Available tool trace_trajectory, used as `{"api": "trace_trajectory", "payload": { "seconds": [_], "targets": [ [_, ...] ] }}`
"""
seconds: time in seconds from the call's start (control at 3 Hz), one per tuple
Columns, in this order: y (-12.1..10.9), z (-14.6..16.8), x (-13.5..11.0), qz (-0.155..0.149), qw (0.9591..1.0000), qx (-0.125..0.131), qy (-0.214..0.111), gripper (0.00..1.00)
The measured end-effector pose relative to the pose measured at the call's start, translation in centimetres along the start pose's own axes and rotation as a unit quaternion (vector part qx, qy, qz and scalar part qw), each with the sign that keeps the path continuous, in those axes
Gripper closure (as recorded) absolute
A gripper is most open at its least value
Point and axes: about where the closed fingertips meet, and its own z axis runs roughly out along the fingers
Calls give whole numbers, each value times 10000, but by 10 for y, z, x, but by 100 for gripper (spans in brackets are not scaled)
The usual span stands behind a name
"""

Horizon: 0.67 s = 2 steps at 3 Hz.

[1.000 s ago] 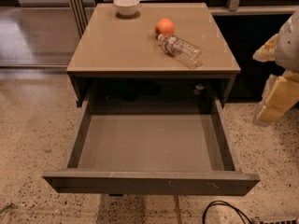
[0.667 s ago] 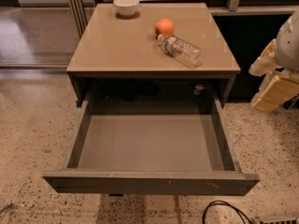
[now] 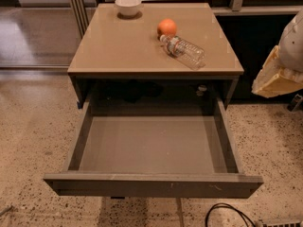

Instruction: Close top drawer

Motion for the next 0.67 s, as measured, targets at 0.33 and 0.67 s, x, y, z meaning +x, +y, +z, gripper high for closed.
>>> {"api": "trace_trajectory", "payload": {
  "seconds": [0.33,0.67],
  "targets": [
    [12,13,6,217,9998,7,-1,100],
    [35,34,14,492,9986,-172,-3,100]
  ]
}}
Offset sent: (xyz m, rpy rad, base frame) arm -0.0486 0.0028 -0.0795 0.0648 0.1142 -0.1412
